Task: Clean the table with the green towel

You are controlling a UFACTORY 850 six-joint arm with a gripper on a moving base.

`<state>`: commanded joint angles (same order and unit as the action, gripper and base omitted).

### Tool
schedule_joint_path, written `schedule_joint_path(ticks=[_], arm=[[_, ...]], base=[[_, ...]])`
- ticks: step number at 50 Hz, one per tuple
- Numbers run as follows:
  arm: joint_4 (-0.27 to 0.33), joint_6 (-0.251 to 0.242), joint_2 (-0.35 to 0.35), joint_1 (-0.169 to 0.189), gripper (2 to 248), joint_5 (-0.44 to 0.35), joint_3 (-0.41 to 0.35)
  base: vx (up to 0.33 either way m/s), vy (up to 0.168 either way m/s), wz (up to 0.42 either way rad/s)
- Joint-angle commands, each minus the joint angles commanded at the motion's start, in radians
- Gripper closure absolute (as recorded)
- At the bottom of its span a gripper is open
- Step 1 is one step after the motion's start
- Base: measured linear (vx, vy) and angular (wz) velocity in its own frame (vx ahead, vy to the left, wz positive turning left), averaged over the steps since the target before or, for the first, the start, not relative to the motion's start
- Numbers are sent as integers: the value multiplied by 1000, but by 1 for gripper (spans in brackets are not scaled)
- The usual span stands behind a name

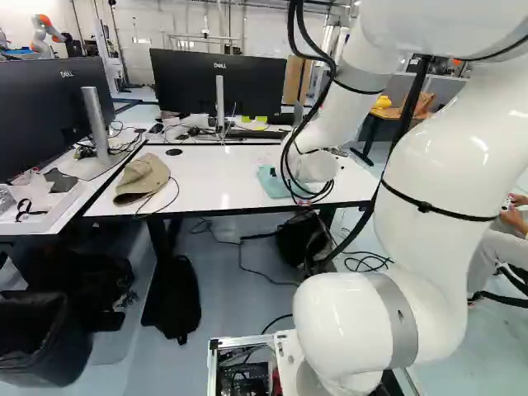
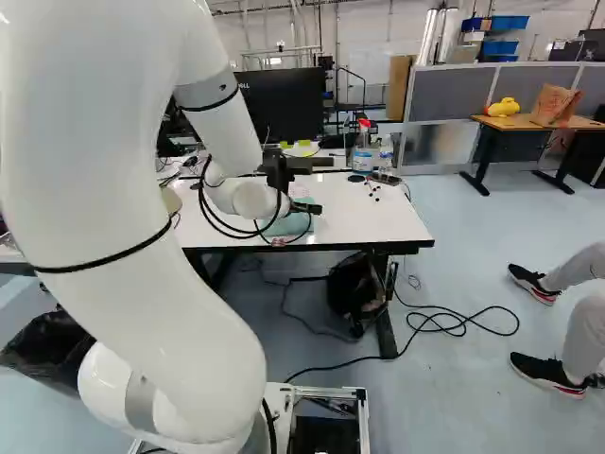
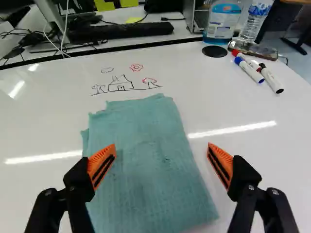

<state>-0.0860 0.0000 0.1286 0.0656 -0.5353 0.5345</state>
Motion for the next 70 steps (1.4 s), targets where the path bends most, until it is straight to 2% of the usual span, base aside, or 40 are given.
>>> schedule_joint_path(ticks=[8,22,23,28,29,33,34,38,39,43,44,49,50,54,55,70], arm=[[-18,0,5,0,3,57,5],[-18,0,5,0,3,58,5],[-18,0,5,0,17,58,5],[-18,0,5,0,17,58,5],[-18,0,5,0,57,58,5],[-18,0,5,0,57,58,5],[-18,0,5,0,95,58,5],[-18,0,5,0,95,58,5],[-18,0,5,0,130,58,5],[-18,0,5,0,130,58,5],[-18,0,5,0,163,58,5],[-18,0,5,0,163,58,5],[-18,0,5,0,193,58,5],[-18,0,5,0,193,58,5],[-18,0,5,0,208,58,5],[-18,0,-14,0,209,58,0]], base=[[0,0,0],[0,0,0],[0,0,0],[0,0,0],[0,0,0],[0,0,0],[0,0,0],[0,0,0],[0,0,0],[0,0,0],[0,0,0],[0,0,0],[0,0,0],[0,0,0],[0,0,0],[0,0,0]])
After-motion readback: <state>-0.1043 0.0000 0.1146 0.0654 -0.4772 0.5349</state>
